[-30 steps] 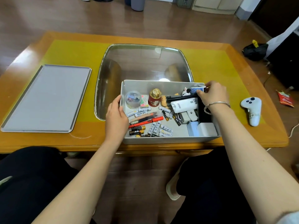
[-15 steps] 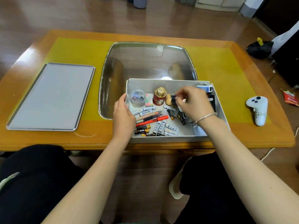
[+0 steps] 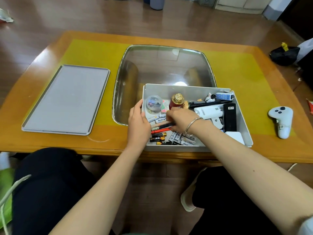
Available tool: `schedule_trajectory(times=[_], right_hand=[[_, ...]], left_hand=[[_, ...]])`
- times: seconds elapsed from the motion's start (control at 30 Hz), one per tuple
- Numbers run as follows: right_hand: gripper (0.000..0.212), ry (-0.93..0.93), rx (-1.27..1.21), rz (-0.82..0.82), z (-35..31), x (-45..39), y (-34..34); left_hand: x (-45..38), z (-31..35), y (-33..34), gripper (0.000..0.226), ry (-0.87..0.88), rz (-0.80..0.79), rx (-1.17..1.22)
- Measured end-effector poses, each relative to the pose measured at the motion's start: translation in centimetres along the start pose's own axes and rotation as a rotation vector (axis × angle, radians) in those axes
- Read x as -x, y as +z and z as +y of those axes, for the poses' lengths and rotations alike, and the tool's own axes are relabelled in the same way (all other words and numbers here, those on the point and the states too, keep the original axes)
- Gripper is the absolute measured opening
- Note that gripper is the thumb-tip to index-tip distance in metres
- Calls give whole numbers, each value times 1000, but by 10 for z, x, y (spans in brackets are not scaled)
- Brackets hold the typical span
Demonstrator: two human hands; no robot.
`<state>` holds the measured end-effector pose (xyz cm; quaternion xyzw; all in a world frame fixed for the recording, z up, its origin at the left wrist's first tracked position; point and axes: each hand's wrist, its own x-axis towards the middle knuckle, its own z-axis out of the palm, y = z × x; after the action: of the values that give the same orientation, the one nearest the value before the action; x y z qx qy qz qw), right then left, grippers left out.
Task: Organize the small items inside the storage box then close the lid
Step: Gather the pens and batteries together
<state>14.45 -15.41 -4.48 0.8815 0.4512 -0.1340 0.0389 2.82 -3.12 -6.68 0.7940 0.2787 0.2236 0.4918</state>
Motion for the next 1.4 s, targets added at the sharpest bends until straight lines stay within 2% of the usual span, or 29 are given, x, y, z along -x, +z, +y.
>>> schedule_trajectory(times=[0.1, 0.2, 0.5, 0.6, 0.7, 0.8, 1.0, 1.17, 1.27, 1.4], right_hand=[[34, 10, -9, -53, -1, -6, 0], [28, 19, -11, -85, -3, -10, 1], [18, 51, 30, -90, -10, -9, -2], [23, 57, 42, -72, -12, -7, -7], [26, 50, -41, -1, -11, -1, -16], [25, 92, -117, 152, -3, 12, -29], [26, 366, -130, 382, 56, 51, -58], [25, 544, -29, 307, 97, 47, -70], [24, 534, -10, 254, 105, 38, -66], [22, 526, 105, 305, 106, 34, -57]], left_hand=[[-1, -1, 0, 41, 4, 7, -7], [0, 0, -1, 42, 0, 3, -3], [1, 2, -1, 43, 8, 9, -6], [1, 3, -2, 42, 15, 10, -1], [1, 3, -1, 41, 15, 18, 1], [2, 2, -2, 41, 23, 21, 1], [0, 0, -1, 39, 26, 15, -15], [1, 0, 0, 40, 11, 16, -8], [1, 0, 0, 40, 7, 18, -17], [1, 0, 0, 40, 10, 24, -30]])
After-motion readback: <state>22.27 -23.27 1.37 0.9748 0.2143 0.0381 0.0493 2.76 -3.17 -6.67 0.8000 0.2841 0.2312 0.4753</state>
